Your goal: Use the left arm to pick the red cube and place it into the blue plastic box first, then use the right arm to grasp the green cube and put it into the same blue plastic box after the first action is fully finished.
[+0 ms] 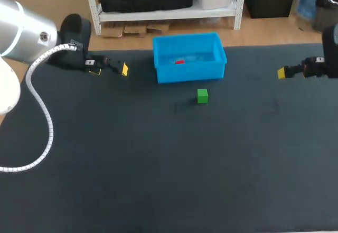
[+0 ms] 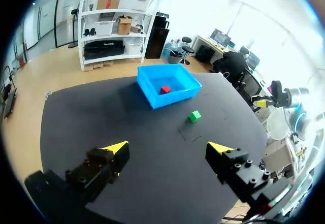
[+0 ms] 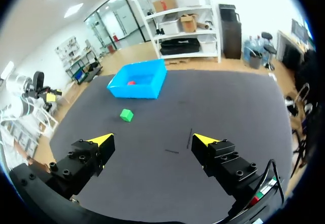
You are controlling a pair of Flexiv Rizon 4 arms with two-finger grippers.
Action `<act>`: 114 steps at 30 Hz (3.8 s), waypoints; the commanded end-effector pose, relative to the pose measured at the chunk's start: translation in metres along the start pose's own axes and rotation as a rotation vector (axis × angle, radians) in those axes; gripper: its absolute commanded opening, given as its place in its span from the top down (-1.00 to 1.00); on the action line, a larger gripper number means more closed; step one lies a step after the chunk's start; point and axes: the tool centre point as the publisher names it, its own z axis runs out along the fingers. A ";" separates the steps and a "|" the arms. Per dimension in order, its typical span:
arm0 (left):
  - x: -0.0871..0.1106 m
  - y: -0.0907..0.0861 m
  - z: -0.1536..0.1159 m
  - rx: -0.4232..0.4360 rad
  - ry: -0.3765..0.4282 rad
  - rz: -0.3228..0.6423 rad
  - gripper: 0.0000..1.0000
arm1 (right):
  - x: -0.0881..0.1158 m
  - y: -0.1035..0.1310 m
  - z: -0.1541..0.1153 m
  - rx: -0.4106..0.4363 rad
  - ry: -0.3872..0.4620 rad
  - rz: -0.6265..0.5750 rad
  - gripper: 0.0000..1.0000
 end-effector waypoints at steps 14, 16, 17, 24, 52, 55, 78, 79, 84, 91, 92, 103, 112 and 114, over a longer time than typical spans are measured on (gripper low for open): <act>0.000 0.001 -0.001 0.004 -0.001 0.001 -1.00 | -0.023 0.054 0.075 0.485 0.200 -0.063 -1.00; 0.000 0.001 -0.001 0.004 -0.001 0.001 -1.00 | -0.020 0.061 0.082 0.465 0.208 -0.056 -1.00; 0.000 0.001 -0.001 0.004 -0.001 0.001 -1.00 | -0.019 0.064 0.083 0.443 0.220 -0.046 -1.00; 0.000 0.001 -0.001 0.004 -0.001 0.001 -1.00 | -0.019 0.066 0.079 0.420 0.206 -0.040 -1.00; 0.000 0.001 -0.001 0.004 -0.001 0.001 -1.00 | -0.005 0.101 0.123 0.467 0.362 0.135 -1.00; 0.000 0.001 -0.001 0.004 -0.001 0.001 -1.00 | 0.000 0.107 0.137 0.454 0.385 0.128 -1.00; 0.000 0.001 -0.001 0.004 -0.001 0.001 -1.00 | 0.006 0.117 0.208 0.407 0.407 0.079 -1.00; 0.000 0.001 -0.001 0.004 -0.001 0.001 -1.00 | 0.006 0.116 0.211 0.410 0.409 0.077 -1.00; 0.000 0.001 -0.001 0.004 -0.001 0.001 -1.00 | 0.006 0.111 0.224 0.419 0.407 0.070 -1.00; 0.000 0.001 -0.001 0.004 -0.001 0.001 -1.00 | 0.005 0.103 0.243 0.413 0.418 0.070 -1.00; 0.000 0.001 -0.001 0.004 -0.001 0.001 -1.00 | 0.005 0.103 0.244 0.416 0.417 0.060 -1.00; 0.000 0.001 -0.001 0.004 -0.001 0.001 -1.00 | 0.005 0.093 0.257 0.413 0.432 0.055 -1.00; 0.000 0.001 -0.001 0.004 -0.001 0.001 -1.00 | 0.009 0.087 0.262 0.418 0.453 0.058 -1.00; 0.000 0.001 -0.001 0.004 -0.001 0.001 -1.00 | 0.010 0.085 0.260 0.419 0.454 0.061 -1.00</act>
